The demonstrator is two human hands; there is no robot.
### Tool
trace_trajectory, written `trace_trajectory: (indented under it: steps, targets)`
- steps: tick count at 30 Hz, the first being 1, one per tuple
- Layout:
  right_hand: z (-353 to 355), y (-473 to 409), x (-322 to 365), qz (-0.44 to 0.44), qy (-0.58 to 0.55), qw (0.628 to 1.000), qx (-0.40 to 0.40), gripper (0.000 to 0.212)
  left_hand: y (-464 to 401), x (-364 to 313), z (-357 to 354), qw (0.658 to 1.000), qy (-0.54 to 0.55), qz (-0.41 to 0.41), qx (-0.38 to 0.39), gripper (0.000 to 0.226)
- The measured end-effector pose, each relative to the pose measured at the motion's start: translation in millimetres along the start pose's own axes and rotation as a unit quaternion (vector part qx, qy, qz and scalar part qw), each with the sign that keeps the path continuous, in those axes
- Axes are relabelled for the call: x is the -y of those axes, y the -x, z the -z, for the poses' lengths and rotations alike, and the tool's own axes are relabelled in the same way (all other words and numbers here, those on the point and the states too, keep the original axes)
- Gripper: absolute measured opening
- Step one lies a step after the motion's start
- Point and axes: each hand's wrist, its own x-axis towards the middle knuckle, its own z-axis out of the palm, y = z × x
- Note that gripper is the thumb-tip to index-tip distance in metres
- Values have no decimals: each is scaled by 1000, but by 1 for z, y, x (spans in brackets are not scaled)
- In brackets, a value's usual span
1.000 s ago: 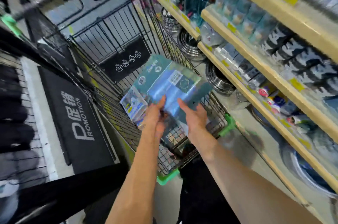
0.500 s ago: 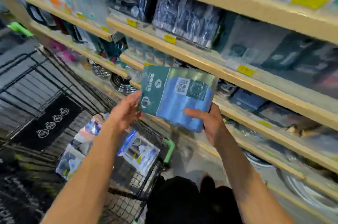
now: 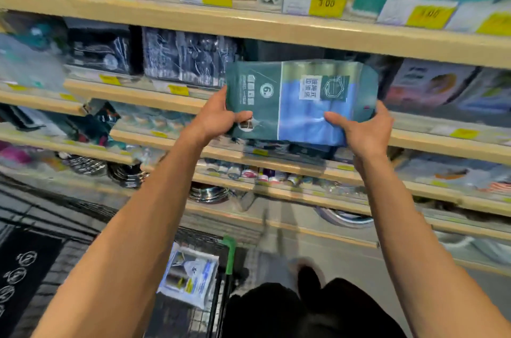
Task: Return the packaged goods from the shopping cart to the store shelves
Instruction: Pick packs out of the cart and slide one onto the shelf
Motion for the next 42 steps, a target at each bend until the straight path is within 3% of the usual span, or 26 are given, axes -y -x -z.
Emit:
trace_trajectory:
  steps: [3, 5, 7, 9, 11, 15, 19, 23, 25, 28, 33, 36, 39, 42]
  targets:
    - [8, -22, 7, -17, -10, 1000, -5, 50, -25, -15, -11, 1000, 1, 6, -8, 52]
    - [10, -36, 14, -25, -19, 999, 22, 40, -42, -20, -11, 1000, -3, 16, -22, 67]
    - [10, -53, 17, -28, 4, 998, 51, 41, -57, -23, -9, 999, -18, 25, -36, 85]
    - [7, -66, 20, -33, 38, 997, 59, 60, -71, -25, -6, 996, -58, 13, -64, 88]
    - [-1, -76, 25, -37, 62, 996, 44, 76, -75, -36, -6, 991, -80, -1, -110, 84]
    - [-18, -85, 32, -25, 87, 996, -7, 59, -89, -49, -8, 978, -103, -28, -176, 57]
    - [-26, -84, 19, -18, 145, 988, -50, 48, -92, -51, -25, 951, -255, -29, -171, 37]
    - [-24, -76, 1, 0, 204, 979, -19, 48, -80, -37, -43, 911, -395, -9, -120, 44]
    - [-24, -76, 1, 12, 223, 975, -6, 40, -80, -28, -43, 911, -388, -12, -138, 44]
    - [-29, -79, 7, 6, 214, 977, -9, 44, -80, -23, -42, 925, -320, -12, -203, 44]
    - [-41, -70, 3, 4, 201, 980, -11, 39, -73, -6, -36, 886, -350, -41, -301, 54]
    - [-45, -53, -3, 17, 139, 983, -117, 62, -70, 1, -29, 899, -298, -63, -313, 54]
    - [-53, -31, -8, 56, 60, 968, -238, 53, -66, 8, -25, 917, -233, -85, -313, 51]
    - [-73, -3, -15, 120, 49, 971, -200, 38, -58, 18, -17, 932, -174, -88, -305, 47]
